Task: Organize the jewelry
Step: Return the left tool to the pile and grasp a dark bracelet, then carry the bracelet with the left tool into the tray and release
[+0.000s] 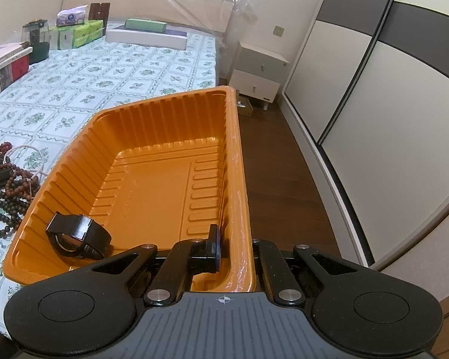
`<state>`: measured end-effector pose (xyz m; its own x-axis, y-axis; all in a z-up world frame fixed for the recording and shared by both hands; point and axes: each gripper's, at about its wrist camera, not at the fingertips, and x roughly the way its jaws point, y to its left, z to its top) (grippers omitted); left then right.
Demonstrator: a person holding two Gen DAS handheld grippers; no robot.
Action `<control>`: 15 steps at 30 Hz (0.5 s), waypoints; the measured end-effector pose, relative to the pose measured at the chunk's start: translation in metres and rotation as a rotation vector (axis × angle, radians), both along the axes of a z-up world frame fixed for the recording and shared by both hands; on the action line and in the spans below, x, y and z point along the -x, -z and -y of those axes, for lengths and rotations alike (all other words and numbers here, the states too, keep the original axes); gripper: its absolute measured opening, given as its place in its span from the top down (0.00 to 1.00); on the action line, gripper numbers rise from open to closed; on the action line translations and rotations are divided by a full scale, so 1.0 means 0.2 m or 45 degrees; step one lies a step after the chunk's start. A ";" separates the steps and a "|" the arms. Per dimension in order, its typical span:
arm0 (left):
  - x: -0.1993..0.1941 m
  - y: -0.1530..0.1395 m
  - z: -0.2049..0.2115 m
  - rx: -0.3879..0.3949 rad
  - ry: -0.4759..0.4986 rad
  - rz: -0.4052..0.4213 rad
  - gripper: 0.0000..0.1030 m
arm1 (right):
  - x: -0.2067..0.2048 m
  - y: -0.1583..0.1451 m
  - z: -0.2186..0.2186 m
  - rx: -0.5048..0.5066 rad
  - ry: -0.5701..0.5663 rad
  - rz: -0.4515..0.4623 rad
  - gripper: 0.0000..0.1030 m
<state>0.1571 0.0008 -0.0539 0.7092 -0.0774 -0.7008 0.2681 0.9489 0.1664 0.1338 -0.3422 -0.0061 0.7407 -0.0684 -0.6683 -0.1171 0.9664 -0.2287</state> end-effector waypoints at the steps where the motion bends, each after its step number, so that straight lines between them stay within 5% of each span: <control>1: -0.01 0.00 0.00 -0.004 0.009 -0.007 0.82 | 0.00 0.00 0.00 0.001 0.000 0.000 0.94; 15: 0.02 -0.14 -0.08 -0.069 -0.005 0.025 0.87 | 0.00 0.00 0.00 0.008 -0.002 0.006 0.94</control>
